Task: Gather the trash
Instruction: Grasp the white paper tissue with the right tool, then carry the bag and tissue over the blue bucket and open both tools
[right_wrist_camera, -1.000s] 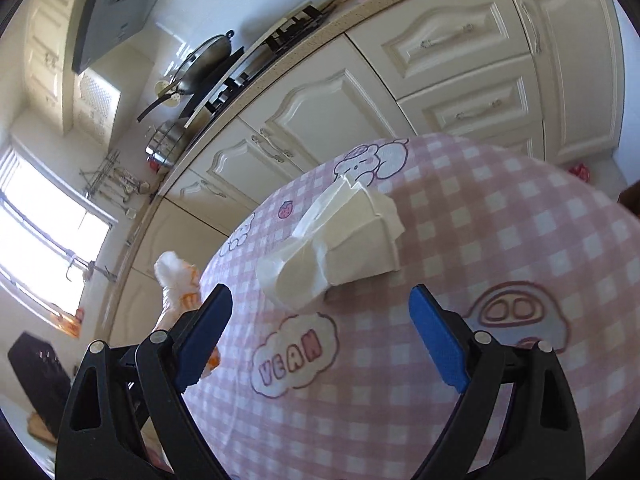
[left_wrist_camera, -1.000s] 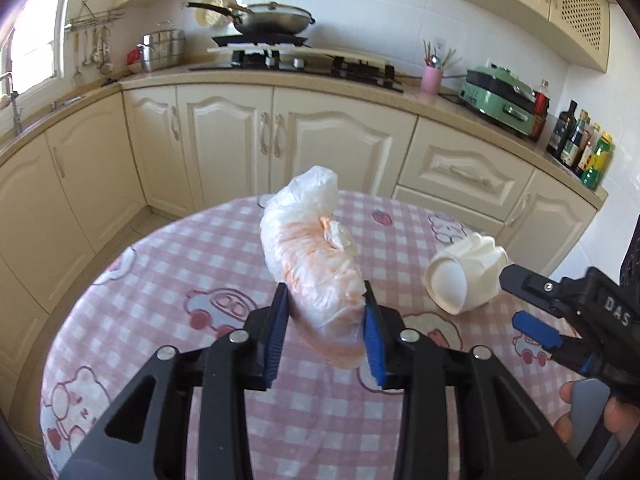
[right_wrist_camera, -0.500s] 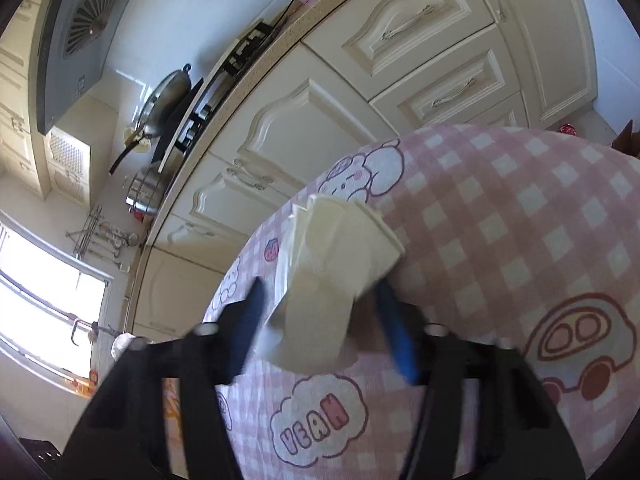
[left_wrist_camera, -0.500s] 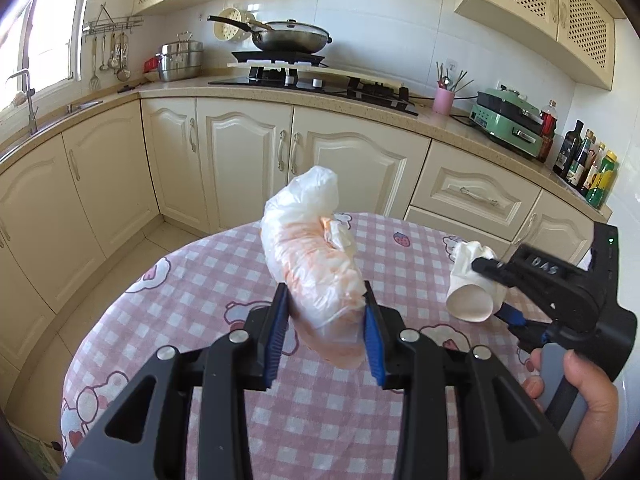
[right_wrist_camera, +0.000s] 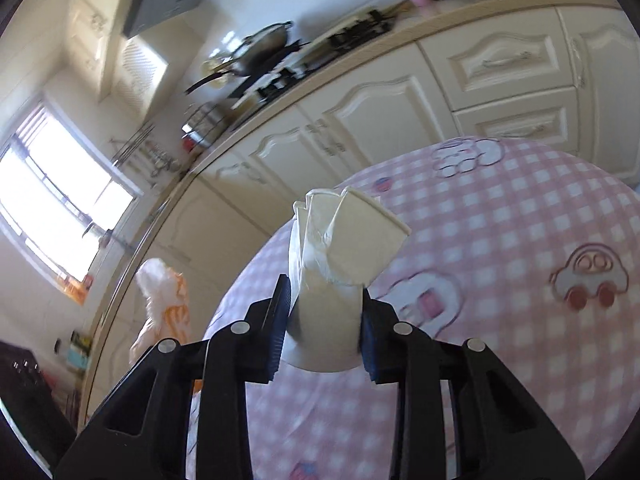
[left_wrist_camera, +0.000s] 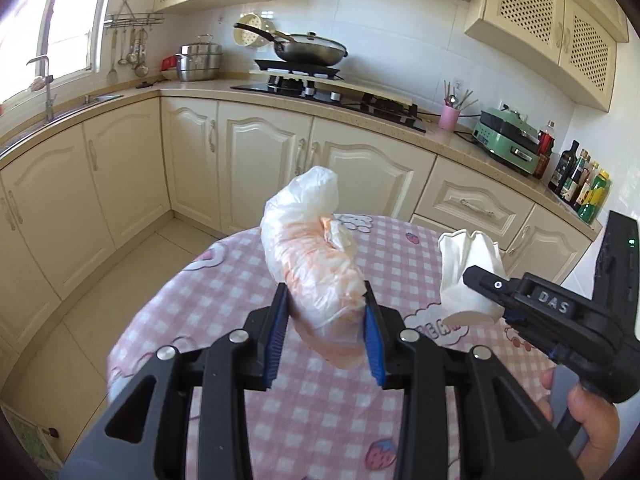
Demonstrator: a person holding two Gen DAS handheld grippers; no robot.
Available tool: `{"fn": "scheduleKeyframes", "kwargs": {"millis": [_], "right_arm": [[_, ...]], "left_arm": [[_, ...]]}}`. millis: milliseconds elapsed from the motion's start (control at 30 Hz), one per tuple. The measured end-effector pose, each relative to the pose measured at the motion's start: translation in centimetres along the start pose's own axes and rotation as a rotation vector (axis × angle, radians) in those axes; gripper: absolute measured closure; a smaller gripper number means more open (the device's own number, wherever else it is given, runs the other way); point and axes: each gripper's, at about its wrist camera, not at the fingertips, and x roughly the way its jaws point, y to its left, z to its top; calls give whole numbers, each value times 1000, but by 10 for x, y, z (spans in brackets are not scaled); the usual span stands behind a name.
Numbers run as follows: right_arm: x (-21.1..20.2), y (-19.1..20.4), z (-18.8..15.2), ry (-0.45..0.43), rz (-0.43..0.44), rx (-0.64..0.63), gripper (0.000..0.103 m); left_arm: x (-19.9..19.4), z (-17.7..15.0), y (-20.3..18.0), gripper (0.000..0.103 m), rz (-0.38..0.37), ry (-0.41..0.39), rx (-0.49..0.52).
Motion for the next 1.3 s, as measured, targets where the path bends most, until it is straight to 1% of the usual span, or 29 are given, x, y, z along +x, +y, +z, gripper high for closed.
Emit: {"fn": "scheduleKeyframes", "kwargs": {"millis": [200, 333, 400, 533, 767, 900, 1067, 1200, 1300], "right_arm": [[-23, 65, -48, 31, 97, -133, 74], [-31, 97, -78, 58, 152, -190, 74], [-32, 112, -95, 81, 184, -213, 74], [-32, 142, -125, 109, 220, -265, 74], [-17, 190, -183, 196, 282, -352, 74], [-3, 211, -217, 251, 307, -389, 74], [9, 227, -255, 307, 319, -428, 74], [28, 239, -287, 349, 308, -493, 74], [39, 246, -312, 348, 272, -576, 74]], "left_arm": [[-54, -20, 45, 69, 42, -27, -54], [-90, -38, 78, 69, 97, -49, -88], [-106, -46, 92, 69, 121, -60, -98], [-139, -69, 121, 69, 166, -76, -121], [-180, -109, 175, 69, 249, -89, -178], [-193, -131, 205, 69, 281, -83, -212], [-205, -168, 245, 69, 313, -66, -270], [-201, -193, 273, 69, 338, -36, -317], [-191, -212, 295, 69, 357, 4, -357]]}}
